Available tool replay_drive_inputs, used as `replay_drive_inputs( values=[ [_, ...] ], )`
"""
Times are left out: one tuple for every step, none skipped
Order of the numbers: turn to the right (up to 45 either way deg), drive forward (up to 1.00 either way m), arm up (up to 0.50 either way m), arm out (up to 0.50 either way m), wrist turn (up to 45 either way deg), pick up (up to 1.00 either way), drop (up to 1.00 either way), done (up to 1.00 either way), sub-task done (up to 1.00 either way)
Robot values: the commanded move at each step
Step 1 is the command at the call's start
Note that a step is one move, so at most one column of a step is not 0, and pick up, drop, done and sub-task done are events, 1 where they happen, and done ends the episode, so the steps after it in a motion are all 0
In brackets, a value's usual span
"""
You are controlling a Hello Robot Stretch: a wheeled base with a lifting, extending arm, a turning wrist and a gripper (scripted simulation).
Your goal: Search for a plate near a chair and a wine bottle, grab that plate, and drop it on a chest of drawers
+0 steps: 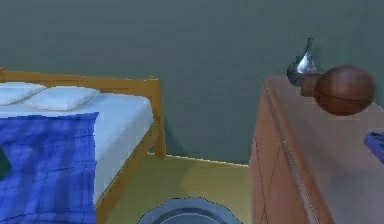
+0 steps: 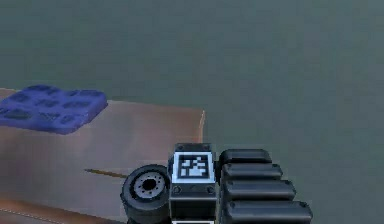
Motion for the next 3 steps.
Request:
replay_drive_inputs(
  values=[
    [6.0, 0.00, 0.00, 0.00, 0.0, 0.00, 0.00, 0.00, 0.00],
    [3.0, 0.00, 0.00, 0.00, 0.0, 0.00, 0.00, 0.00, 0.00],
    [0.0, 0.50, 0.00, 0.00, 0.0, 0.00, 0.00, 0.00, 0.00]
  ],
)
